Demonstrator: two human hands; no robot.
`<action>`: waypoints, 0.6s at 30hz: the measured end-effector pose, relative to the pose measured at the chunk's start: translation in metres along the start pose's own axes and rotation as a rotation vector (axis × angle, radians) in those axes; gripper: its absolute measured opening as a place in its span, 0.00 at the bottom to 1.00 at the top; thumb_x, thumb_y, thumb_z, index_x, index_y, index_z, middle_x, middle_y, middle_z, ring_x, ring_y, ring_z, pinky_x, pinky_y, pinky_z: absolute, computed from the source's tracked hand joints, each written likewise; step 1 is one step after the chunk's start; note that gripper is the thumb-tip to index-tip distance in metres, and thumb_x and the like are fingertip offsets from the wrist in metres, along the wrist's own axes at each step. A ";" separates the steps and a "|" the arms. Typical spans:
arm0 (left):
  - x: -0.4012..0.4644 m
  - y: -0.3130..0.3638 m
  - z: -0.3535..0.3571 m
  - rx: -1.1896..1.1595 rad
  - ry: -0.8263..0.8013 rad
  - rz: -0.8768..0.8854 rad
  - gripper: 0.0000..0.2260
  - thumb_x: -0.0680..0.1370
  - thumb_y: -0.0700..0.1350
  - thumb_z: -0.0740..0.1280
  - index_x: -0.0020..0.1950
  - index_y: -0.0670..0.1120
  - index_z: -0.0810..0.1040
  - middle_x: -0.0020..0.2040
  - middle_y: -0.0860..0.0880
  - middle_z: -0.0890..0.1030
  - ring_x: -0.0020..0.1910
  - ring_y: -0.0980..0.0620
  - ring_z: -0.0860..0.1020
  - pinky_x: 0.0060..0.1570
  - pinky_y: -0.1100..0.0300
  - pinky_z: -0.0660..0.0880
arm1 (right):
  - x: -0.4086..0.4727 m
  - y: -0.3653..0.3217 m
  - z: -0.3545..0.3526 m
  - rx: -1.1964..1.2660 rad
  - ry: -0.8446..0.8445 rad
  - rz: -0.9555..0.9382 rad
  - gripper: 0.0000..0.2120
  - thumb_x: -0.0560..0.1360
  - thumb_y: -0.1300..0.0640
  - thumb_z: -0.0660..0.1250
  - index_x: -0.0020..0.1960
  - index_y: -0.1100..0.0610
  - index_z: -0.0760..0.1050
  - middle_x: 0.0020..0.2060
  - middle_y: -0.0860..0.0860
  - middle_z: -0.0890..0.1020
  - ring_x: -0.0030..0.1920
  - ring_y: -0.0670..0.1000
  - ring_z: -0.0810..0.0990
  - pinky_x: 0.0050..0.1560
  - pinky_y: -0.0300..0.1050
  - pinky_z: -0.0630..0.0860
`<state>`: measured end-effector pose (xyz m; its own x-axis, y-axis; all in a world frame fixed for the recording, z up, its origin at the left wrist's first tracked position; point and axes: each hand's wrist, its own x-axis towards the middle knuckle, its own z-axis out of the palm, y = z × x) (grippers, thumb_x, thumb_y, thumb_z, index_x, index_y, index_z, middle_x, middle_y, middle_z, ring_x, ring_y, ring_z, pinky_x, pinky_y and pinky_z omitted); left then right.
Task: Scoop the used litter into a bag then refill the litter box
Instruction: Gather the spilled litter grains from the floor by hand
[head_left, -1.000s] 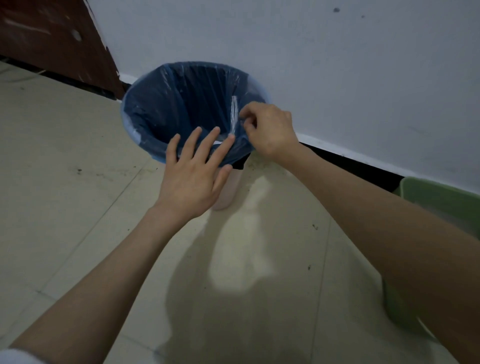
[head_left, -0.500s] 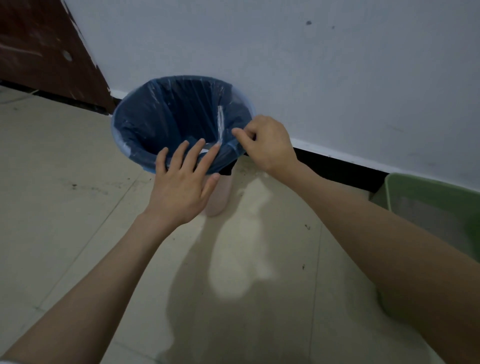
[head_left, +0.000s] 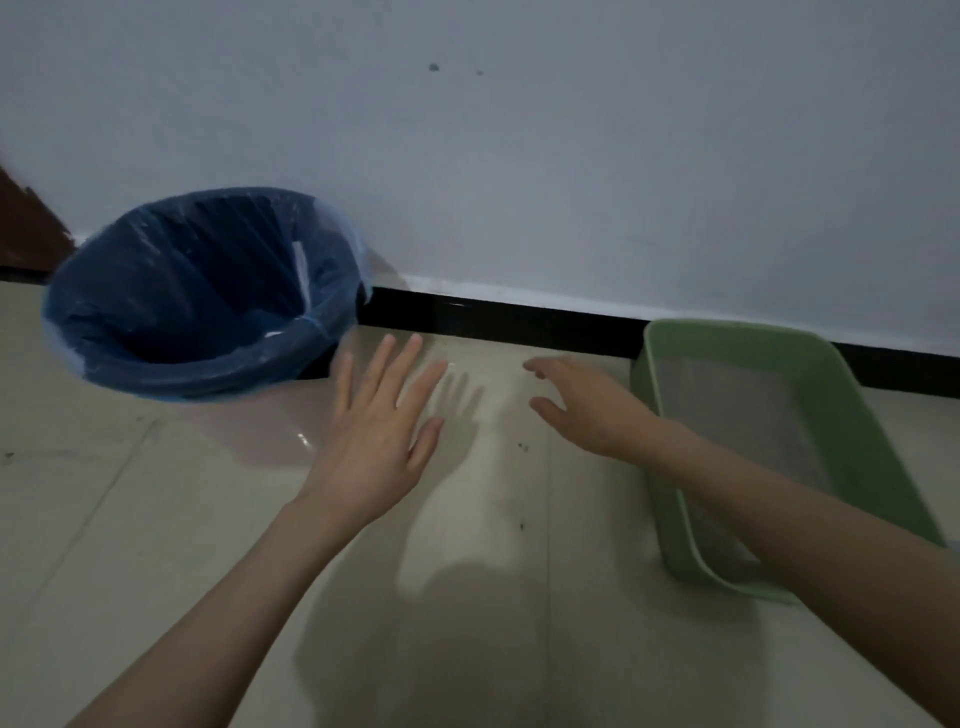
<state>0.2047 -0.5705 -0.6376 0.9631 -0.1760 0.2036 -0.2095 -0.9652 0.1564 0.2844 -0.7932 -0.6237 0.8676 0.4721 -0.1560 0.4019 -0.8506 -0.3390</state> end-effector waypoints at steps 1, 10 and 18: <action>0.005 0.012 0.008 -0.008 -0.031 0.035 0.24 0.79 0.55 0.50 0.73 0.50 0.61 0.75 0.45 0.60 0.75 0.45 0.53 0.72 0.42 0.48 | -0.009 0.015 0.002 -0.002 -0.004 0.036 0.23 0.80 0.51 0.58 0.73 0.53 0.60 0.69 0.52 0.69 0.67 0.53 0.69 0.66 0.48 0.67; 0.037 0.124 0.082 0.022 -0.333 0.427 0.31 0.75 0.60 0.37 0.76 0.53 0.52 0.78 0.47 0.49 0.76 0.45 0.45 0.71 0.46 0.41 | -0.099 0.134 0.028 0.000 0.048 0.414 0.22 0.80 0.52 0.57 0.72 0.57 0.62 0.67 0.58 0.70 0.66 0.59 0.69 0.65 0.49 0.66; 0.043 0.227 0.142 0.096 -0.387 0.707 0.24 0.77 0.58 0.50 0.66 0.50 0.74 0.66 0.44 0.75 0.65 0.41 0.73 0.58 0.40 0.70 | -0.223 0.194 0.052 -0.136 -0.017 0.625 0.33 0.76 0.36 0.41 0.75 0.52 0.57 0.73 0.51 0.63 0.73 0.53 0.62 0.71 0.49 0.57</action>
<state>0.2222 -0.8246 -0.7306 0.6019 -0.7882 -0.1285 -0.7921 -0.6096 0.0291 0.1533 -1.0518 -0.7032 0.9459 -0.1195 -0.3015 -0.1436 -0.9879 -0.0591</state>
